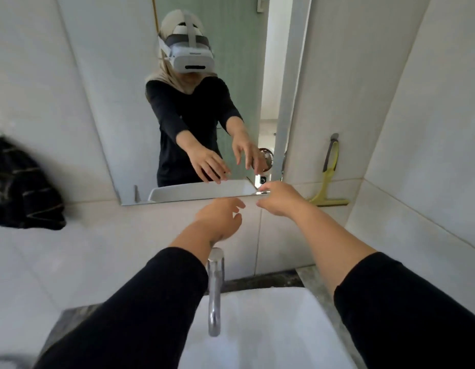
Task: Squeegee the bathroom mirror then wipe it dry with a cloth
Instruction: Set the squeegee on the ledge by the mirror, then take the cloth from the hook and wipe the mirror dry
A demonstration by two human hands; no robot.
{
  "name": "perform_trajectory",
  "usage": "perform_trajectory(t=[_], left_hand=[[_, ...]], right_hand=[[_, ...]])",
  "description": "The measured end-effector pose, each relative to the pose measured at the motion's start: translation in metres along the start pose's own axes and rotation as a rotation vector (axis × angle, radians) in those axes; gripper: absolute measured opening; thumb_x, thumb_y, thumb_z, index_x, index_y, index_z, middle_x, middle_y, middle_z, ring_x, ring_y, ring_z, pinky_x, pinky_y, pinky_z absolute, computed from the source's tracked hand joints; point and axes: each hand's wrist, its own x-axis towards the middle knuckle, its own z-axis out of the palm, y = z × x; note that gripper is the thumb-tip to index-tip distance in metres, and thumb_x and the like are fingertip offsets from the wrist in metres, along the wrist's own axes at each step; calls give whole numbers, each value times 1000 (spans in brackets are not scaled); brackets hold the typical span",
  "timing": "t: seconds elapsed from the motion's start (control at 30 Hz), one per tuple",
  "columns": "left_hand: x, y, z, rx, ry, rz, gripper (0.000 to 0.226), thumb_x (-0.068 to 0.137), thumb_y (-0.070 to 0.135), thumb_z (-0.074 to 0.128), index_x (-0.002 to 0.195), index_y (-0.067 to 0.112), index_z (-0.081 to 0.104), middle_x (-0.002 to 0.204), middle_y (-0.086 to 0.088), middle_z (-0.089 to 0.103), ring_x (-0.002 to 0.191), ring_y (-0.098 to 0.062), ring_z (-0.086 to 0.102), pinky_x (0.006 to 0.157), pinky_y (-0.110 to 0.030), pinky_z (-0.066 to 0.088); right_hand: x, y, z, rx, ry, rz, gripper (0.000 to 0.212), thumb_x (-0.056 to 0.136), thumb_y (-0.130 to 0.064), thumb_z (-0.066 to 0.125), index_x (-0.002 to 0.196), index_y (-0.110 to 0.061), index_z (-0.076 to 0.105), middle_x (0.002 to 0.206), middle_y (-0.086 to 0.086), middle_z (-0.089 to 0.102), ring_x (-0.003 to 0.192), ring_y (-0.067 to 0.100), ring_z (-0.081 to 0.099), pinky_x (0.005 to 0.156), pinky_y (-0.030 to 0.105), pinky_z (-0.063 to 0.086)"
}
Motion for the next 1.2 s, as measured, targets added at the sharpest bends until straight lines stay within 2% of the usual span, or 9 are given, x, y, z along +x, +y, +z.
perform_trajectory(t=[0.2,0.47,0.6,0.7,0.83,0.93,1.07,1.13,1.2], left_hand=[[-74,-77,-65,60,88,-226,32,94,24,47,125,24,56,126,3,59,114,-18,54,98,-34,45],[-141,-172,-147,109,333,-444,34,93,24,50,126,25,57,133,-2,48,119,-25,50,99,-41,44],[-155,-216,-179,112,545,-518,43,91,22,52,134,27,48,140,-1,40,125,-27,44,97,-46,45],[-151,-246,-195,69,619,-556,52,92,24,53,141,32,37,145,-4,34,128,-29,40,99,-46,44],[-130,-278,-204,-70,660,-559,65,93,32,54,147,41,19,148,-7,28,131,-31,39,103,-44,41],[-114,-287,-200,-188,655,-525,69,94,34,53,149,42,12,136,-10,39,119,-30,50,91,-33,41],[-109,-285,-192,-374,712,-377,67,92,27,58,147,41,23,128,0,58,115,-18,57,97,-33,47],[-113,-279,-193,-416,727,-345,65,90,26,61,145,39,29,127,4,60,114,-14,58,98,-34,48],[-116,-268,-200,-423,739,-321,66,89,27,64,145,36,31,125,4,60,111,-13,59,96,-31,50]], right_hand=[[-24,-88,36,-60,-155,-233,46,94,-31,55,137,-18,49,145,4,44,131,23,41,103,28,34],[-17,-214,92,24,-276,-469,45,93,-35,55,135,-22,50,141,7,47,126,26,46,100,33,39],[-7,-271,126,142,-269,-600,52,95,-34,52,144,-28,36,145,12,39,130,29,43,102,32,36],[3,-308,148,242,-230,-653,56,96,-37,47,147,-37,24,141,13,37,127,33,44,105,38,38],[21,-342,171,295,-200,-700,58,98,-40,41,148,-46,12,134,14,39,122,31,46,106,42,38],[33,-354,187,296,-149,-692,57,98,-41,37,147,-48,9,132,13,37,117,31,48,104,43,39],[39,-357,196,444,-170,-695,54,99,-38,36,148,-45,13,127,7,35,118,26,46,104,33,36],[37,-354,192,509,-181,-721,53,100,-35,37,148,-43,15,128,7,36,122,24,44,106,31,33],[30,-352,179,537,-168,-771,53,100,-33,38,148,-43,17,123,5,38,113,19,47,104,29,33]])
